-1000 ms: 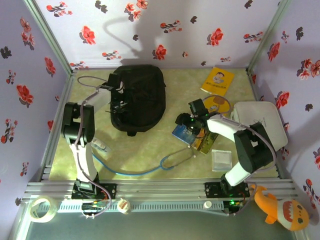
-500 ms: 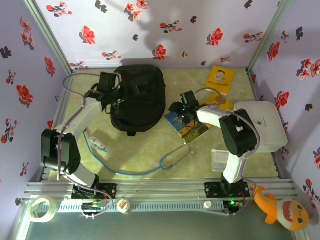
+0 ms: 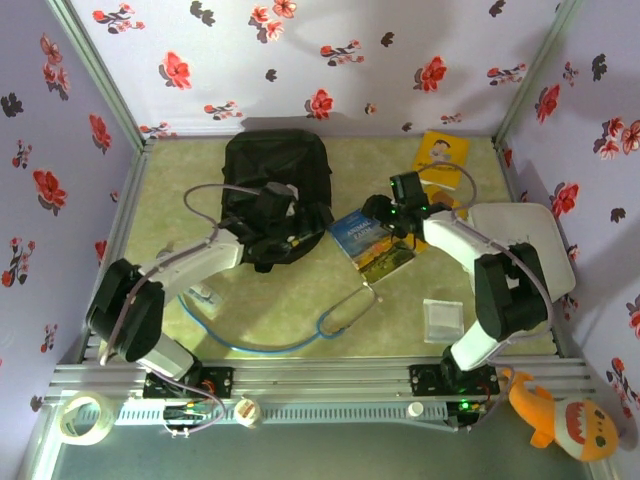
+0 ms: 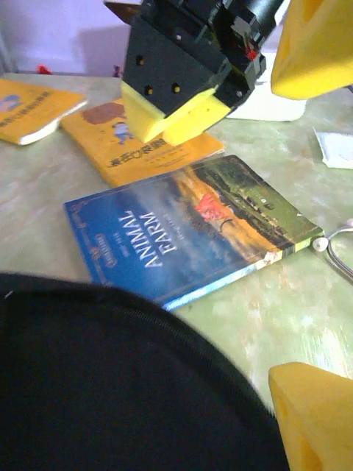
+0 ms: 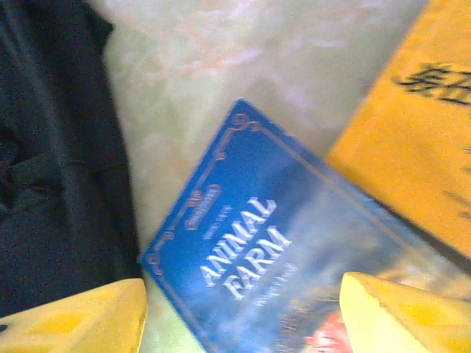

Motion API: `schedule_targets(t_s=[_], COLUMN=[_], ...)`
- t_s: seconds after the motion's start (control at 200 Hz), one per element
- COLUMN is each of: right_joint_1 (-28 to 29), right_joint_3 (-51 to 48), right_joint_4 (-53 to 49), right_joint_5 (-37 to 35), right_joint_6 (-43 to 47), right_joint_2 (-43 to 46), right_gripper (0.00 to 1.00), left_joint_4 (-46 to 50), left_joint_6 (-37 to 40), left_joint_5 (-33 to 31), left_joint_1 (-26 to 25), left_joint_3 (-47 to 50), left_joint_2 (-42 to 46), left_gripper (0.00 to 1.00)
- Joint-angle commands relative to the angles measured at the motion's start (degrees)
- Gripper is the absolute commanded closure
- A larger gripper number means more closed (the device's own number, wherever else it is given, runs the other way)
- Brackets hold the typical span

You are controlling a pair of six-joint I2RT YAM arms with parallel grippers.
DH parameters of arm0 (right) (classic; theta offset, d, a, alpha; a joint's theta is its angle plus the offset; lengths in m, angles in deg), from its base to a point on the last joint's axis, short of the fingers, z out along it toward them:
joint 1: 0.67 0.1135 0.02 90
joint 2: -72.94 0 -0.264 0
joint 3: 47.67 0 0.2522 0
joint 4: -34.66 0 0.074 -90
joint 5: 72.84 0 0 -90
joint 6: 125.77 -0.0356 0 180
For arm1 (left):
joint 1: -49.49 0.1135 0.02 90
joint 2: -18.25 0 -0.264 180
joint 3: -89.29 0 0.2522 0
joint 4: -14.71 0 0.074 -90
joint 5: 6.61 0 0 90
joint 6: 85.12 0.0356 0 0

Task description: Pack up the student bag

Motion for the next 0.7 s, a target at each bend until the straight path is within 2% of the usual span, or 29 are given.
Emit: schedule_targets(t_s=[0.0,0.17,0.385,0.695], right_joint_1=[-1.8,-2.5,-2.9,-3.5], right_joint_3=[-2.3,-1.6,-3.4,-5.9], right_joint_4=[-5.3,-8.6,-8.7,-7.6], right_joint_5=[0.4,0.0,-1.6,-0.7], right_joint_6=[5.5,7.8,7.5,4.9], right_joint_2=[0.1,-1.7,-3.4,-5.3], right_gripper=[0.32,0.39,0.39,0.39], left_joint_4=[-0.7,8.7,9.4,9.3], left_joint_6=[-4.8,-5.3,-5.8,-4.6], left_joint_5=[-4.6,-7.2,-5.3,-3.4], left_joint_1=[-3.5,-7.8,-9.1,-8.1], left_joint_3=[-3.0,-10.2,-13.8,-17.1], left_joint_2=[-5.5,-13.4,-19.2,-24.2], left_gripper=[0.16,0.22,0.32,0.40])
